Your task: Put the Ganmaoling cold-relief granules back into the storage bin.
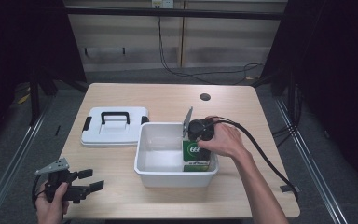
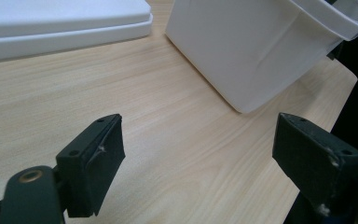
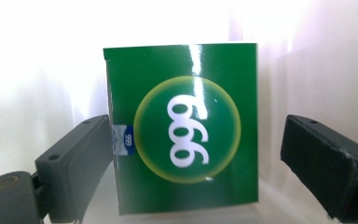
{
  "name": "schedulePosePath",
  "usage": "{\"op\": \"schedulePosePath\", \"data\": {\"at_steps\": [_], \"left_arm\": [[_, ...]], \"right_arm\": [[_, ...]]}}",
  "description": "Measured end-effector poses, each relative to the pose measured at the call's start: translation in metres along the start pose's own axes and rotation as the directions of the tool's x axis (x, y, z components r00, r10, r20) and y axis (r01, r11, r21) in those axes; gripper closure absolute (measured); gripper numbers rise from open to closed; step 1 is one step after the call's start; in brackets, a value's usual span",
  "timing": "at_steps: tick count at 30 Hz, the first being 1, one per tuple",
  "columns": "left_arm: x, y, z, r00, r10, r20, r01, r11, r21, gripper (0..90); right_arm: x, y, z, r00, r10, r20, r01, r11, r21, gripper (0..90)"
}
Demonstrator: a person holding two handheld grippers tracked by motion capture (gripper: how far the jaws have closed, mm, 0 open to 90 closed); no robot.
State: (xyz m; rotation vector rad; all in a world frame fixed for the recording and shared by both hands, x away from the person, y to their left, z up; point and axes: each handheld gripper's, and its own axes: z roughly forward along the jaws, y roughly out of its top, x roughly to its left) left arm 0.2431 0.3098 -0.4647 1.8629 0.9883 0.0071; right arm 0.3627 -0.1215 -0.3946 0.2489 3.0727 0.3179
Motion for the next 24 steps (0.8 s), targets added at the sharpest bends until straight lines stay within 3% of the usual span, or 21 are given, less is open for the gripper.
{"op": "schedulePosePath", "data": {"at_steps": [1,3,5,7,8,12,14,15,19,24], "left_arm": [[0.0,0.0,0.0,1.0,0.0,-0.001,0.0,1.0,0.001,16.6],[0.0,0.0,0.0,1.0,0.005,-0.001,-0.005,1.0,0.004,16.6],[0.0,0.0,0.0,1.0,-0.001,0.0,0.001,1.0,0.001,16.6],[0.0,0.0,0.0,1.0,0.0,0.0,0.0,1.0,0.0,16.6],[0.0,0.0,0.0,1.0,0.0,-0.002,0.0,1.0,0.0,16.6],[0.0,0.0,0.0,1.0,0.0,-0.003,0.0,1.0,0.001,16.6],[0.0,0.0,0.0,1.0,0.0,-0.003,0.0,1.0,0.0,16.6],[0.0,0.0,0.0,1.0,0.0,-0.004,0.0,1.0,0.001,16.6],[0.0,0.0,0.001,1.0,0.003,-0.006,-0.003,1.0,0.007,16.6],[0.0,0.0,0.0,1.0,-0.001,-0.005,0.001,1.0,0.002,16.6]], "right_arm": [[-0.001,-0.004,-0.004,0.9999,-0.008,0.007,0.008,0.9995,-0.032,8.6],[0.001,-0.005,-0.007,1.0,0.009,0.002,-0.009,0.9995,-0.03,8.6],[-0.001,-0.011,-0.014,0.9999,0.006,0.016,-0.005,0.9942,-0.108,8.6],[0.0,-0.013,-0.017,0.9997,0.012,0.019,-0.009,0.9914,-0.13,8.6],[0.001,-0.018,-0.022,0.9993,0.031,0.021,-0.027,0.983,-0.182,8.6],[0.003,-0.028,-0.03,0.9968,0.072,0.035,-0.061,0.9641,-0.259,8.8],[0.004,-0.032,-0.031,0.996,0.082,0.037,-0.069,0.9595,-0.273,8.9],[0.005,-0.039,-0.034,0.9954,0.088,0.038,-0.072,0.9486,-0.308,9.0],[0.008,-0.046,-0.036,0.992,0.109,0.064,-0.081,0.9378,-0.338,8.9],[0.017,-0.063,-0.043,0.9806,0.178,0.082,-0.126,0.894,-0.43,8.9]]}}
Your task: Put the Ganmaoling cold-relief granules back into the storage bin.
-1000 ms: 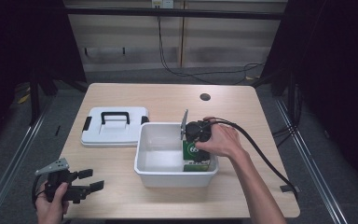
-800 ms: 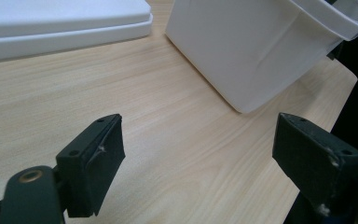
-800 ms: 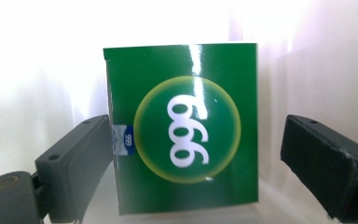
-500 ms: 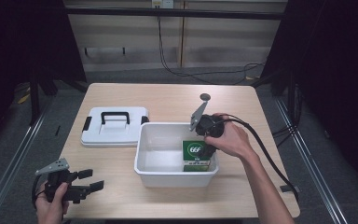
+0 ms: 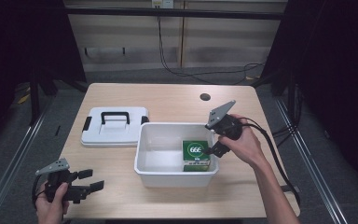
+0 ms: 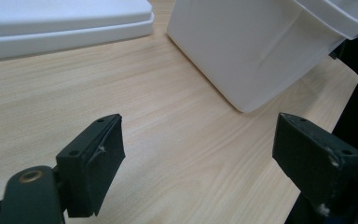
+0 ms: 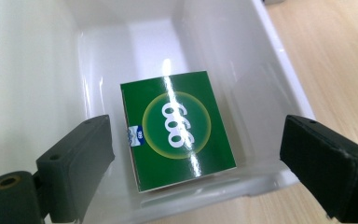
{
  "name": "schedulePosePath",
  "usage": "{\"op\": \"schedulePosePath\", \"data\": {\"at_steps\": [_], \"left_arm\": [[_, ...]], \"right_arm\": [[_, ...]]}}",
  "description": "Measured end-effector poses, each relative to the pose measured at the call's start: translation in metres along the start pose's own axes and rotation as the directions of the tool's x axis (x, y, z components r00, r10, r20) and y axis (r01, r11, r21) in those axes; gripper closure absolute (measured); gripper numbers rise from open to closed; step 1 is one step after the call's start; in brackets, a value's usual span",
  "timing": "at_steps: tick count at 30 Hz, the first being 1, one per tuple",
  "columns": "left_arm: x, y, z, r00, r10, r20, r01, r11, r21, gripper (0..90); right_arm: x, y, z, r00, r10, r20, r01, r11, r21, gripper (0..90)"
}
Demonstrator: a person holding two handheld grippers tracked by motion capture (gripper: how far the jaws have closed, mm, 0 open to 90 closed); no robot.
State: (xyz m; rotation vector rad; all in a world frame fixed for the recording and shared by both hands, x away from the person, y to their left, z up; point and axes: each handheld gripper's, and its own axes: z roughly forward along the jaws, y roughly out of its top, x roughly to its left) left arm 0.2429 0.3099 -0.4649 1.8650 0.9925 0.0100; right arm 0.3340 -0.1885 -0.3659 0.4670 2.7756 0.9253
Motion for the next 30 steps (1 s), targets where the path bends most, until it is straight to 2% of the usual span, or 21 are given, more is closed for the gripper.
{"op": "schedulePosePath", "data": {"at_steps": [1,4,5,7,9,13,18,22,24,25,26,27,28,29,30], "left_arm": [[-0.001,0.0,0.0,1.0,0.003,-0.006,-0.003,1.0,0.002,16.6],[-0.001,0.0,0.001,1.0,0.007,-0.003,-0.007,1.0,0.005,16.6],[-0.001,0.0,0.001,1.0,0.007,-0.003,-0.007,1.0,0.005,16.6],[-0.001,0.0,0.0,1.0,0.002,-0.007,-0.002,1.0,0.0,16.6],[0.0,0.0,0.0,1.0,0.002,-0.005,-0.002,1.0,-0.001,16.6],[-0.001,0.0,0.001,1.0,0.0,-0.005,0.0,1.0,-0.001,16.6],[0.0,0.0,0.0,1.0,0.0,-0.003,0.0,1.0,-0.001,16.6],[0.0,0.0,0.0,1.0,0.003,-0.005,-0.003,1.0,-0.001,16.6],[0.0,0.0,0.0,1.0,-0.001,-0.005,0.001,1.0,-0.001,16.6],[0.0,0.0,0.001,1.0,-0.002,-0.005,0.002,1.0,0.001,16.6],[0.0,0.0,0.001,1.0,-0.002,-0.005,0.002,1.0,0.001,16.6],[0.0,0.0,0.001,1.0,-0.002,-0.006,0.002,1.0,0.001,16.6],[0.0,0.0,0.0,1.0,-0.002,-0.008,0.002,1.0,0.001,16.6],[0.0,0.0,0.0,1.0,-0.002,-0.008,0.002,1.0,0.001,16.6],[0.0,0.0,0.0,1.0,-0.002,-0.008,0.002,1.0,0.001,16.6]], "right_arm": [[0.001,-0.006,-0.004,0.9994,0.014,0.031,-0.014,0.9996,-0.024,9.0],[0.001,-0.016,-0.012,0.9979,0.052,0.037,-0.049,0.9957,-0.079,11.2],[0.001,-0.016,-0.012,0.9979,0.052,0.037,-0.049,0.9957,-0.079,11.2],[0.002,-0.022,-0.018,0.9975,0.067,0.021,-0.064,0.9913,-0.115,11.5],[0.004,-0.029,-0.025,0.9966,0.078,0.026,-0.074,0.9872,-0.141,11.5],[0.007,-0.036,-0.031,0.995,0.094,0.034,-0.087,0.9823,-0.166,11.5],[0.012,-0.054,-0.043,0.9887,0.141,0.049,-0.124,0.9594,-0.253,11.6],[0.015,-0.064,-0.049,0.9832,0.166,0.075,-0.142,0.9547,-0.261,11.6],[0.017,-0.073,-0.052,0.9737,0.199,0.111,-0.163,0.9485,-0.271,11.9],[0.019,-0.082,-0.054,0.963,0.234,0.133,-0.188,0.9373,-0.294,12.3],[0.019,-0.082,-0.054,0.963,0.234,0.133,-0.188,0.9373,-0.294,12.3],[0.019,-0.086,-0.054,0.9593,0.247,0.137,-0.197,0.933,-0.301,12.3],[0.022,-0.094,-0.054,0.9501,0.267,0.162,-0.209,0.9292,-0.305,12.5],[0.022,-0.094,-0.054,0.9501,0.267,0.162,-0.209,0.9292,-0.305,12.5],[0.024,-0.103,-0.054,0.9397,0.292,0.177,-0.228,0.9223,-0.312,12.7]]}}
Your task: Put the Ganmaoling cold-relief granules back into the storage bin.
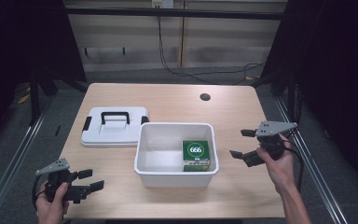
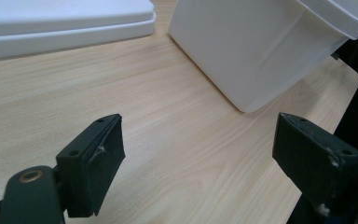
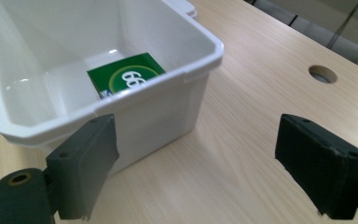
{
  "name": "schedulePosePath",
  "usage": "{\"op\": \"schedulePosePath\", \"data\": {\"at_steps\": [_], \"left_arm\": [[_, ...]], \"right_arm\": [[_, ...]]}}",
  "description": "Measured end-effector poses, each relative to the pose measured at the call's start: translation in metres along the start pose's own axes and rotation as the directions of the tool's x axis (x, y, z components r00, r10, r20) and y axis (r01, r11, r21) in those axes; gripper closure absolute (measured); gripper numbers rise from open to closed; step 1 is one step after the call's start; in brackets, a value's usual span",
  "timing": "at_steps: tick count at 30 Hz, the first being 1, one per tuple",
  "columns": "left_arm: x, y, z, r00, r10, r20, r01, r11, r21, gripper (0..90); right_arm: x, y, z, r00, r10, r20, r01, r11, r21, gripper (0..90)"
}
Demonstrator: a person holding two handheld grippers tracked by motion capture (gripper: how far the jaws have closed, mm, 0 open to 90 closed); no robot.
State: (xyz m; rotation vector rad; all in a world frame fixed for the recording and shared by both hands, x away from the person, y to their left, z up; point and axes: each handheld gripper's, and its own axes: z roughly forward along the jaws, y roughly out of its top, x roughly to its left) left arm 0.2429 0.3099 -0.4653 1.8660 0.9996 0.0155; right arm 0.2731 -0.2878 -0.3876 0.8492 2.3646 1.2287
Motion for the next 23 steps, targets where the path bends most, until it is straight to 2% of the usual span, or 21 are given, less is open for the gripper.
{"op": "schedulePosePath", "data": {"at_steps": [3,5,7,8,11,12,16,17,19,21,22,23], "left_arm": [[0.0,0.0,0.0,1.0,-0.001,-0.005,0.001,1.0,0.0,16.6],[-0.001,0.0,0.001,1.0,0.0,-0.004,0.0,1.0,-0.002,16.6],[-0.001,0.0,0.001,1.0,0.003,-0.006,-0.003,1.0,0.005,16.6],[-0.001,0.0,0.001,1.0,0.003,-0.005,-0.003,1.0,0.004,16.6],[0.0,0.0,0.001,1.0,0.0,-0.004,0.0,1.0,0.003,16.6],[0.0,0.0,0.001,1.0,-0.002,-0.002,0.002,1.0,0.004,16.6],[0.002,0.0,-0.001,1.0,-0.006,-0.002,0.005,1.0,-0.006,16.6],[0.001,0.0,-0.002,1.0,-0.006,-0.001,0.006,0.9999,-0.01,16.6],[0.001,0.0,-0.002,1.0,-0.002,0.001,0.002,0.9999,-0.011,16.6],[0.0,0.001,-0.001,1.0,0.003,0.0,-0.003,1.0,-0.001,16.6],[0.001,0.001,-0.001,1.0,0.004,0.001,-0.004,1.0,-0.002,16.6],[0.001,0.001,-0.001,1.0,0.004,0.001,-0.004,1.0,-0.002,16.6]], "right_arm": [[0.0,-0.007,-0.003,0.9997,0.016,0.017,-0.016,0.9998,-0.007,12.7],[0.0,-0.021,-0.008,0.9977,0.033,0.059,-0.032,0.9994,-0.007,12.8],[-0.001,-0.025,-0.009,0.9971,0.039,0.064,-0.039,0.9992,-0.004,12.9],[0.0,-0.034,-0.012,0.9933,0.064,0.096,-0.063,0.9979,-0.013,12.8],[0.001,-0.042,-0.013,0.9913,0.08,0.105,-0.077,0.9966,-0.028,12.9],[0.003,-0.052,-0.014,0.9886,0.084,0.125,-0.082,0.9964,-0.02,12.9],[0.005,-0.065,-0.012,0.9876,0.1,0.121,-0.099,0.995,-0.011,13.0],[0.005,-0.073,-0.012,0.9834,0.128,0.129,-0.127,0.9918,-0.018,12.9],[0.005,-0.077,-0.011,0.9806,0.139,0.138,-0.137,0.9903,-0.021,13.0],[0.0,-0.091,-0.007,0.9713,0.167,0.169,-0.171,0.9853,0.006,12.6],[-0.002,-0.097,-0.005,0.9675,0.19,0.166,-0.196,0.9806,0.015,12.8],[-0.002,-0.097,-0.005,0.9675,0.19,0.166,-0.196,0.9806,0.015,12.8]]}}
